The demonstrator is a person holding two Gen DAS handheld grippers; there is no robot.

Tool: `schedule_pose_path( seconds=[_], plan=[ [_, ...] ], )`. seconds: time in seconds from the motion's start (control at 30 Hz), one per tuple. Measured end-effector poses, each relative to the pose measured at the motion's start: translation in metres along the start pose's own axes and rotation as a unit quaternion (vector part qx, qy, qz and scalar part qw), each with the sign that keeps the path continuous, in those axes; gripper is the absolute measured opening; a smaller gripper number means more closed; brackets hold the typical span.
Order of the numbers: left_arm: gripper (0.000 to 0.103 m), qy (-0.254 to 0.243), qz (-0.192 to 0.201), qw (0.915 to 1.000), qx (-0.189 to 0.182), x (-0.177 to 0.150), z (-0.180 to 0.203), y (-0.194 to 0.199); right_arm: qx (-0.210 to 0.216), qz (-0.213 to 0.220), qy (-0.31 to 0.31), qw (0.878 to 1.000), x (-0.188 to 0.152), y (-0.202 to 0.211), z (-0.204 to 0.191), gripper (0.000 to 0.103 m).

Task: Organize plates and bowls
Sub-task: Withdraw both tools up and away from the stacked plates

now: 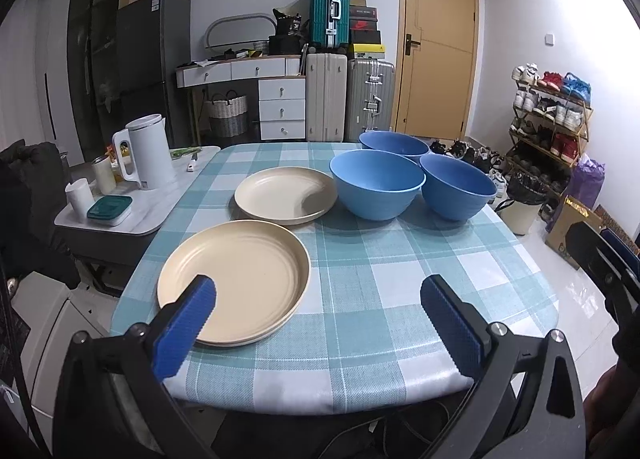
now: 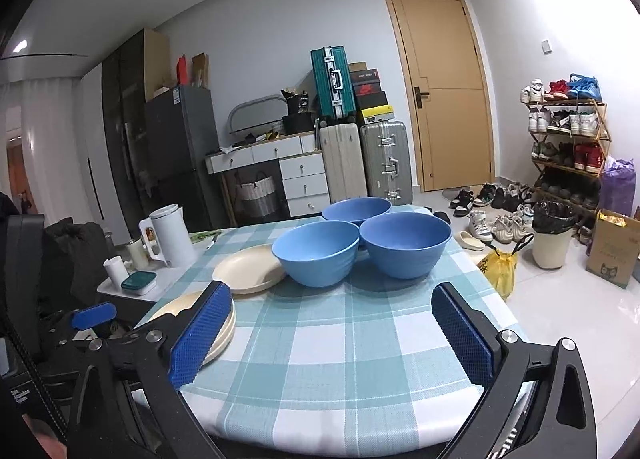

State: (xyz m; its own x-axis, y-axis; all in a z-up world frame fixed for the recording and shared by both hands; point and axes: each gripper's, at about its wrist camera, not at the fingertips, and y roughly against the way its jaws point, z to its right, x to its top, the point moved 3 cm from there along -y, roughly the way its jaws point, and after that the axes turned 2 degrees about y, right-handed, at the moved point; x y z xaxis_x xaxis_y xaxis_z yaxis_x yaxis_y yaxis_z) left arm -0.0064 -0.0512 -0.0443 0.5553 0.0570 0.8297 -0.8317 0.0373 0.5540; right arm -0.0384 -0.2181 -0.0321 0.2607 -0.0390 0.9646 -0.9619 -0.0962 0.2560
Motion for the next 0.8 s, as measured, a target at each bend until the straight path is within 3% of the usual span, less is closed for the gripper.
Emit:
schedule_pose_path(
  seconds=[0.1,0.43,0.8],
  plan=[
    [0.103,-0.005,-0.007,1.0000,-0.001,-0.002,0.002,-0.003,0.017,-0.001,0.005,1.000,-0.002,-0.005,-0.004,0.102],
    [0.103,-0.003,-0.021,0.9998,0.002,-0.004,0.000,-0.009,-0.003,-0.007,0.022,1.000,-0.011,-0.019,-0.011,0.102],
    [0.103,0.016,-0.043,0.9988,0.018,0.002,-0.023,-0.030,0.035,-0.036,0.013,0.999,-0.018,-0.043,-0.019,0.102]
  ],
)
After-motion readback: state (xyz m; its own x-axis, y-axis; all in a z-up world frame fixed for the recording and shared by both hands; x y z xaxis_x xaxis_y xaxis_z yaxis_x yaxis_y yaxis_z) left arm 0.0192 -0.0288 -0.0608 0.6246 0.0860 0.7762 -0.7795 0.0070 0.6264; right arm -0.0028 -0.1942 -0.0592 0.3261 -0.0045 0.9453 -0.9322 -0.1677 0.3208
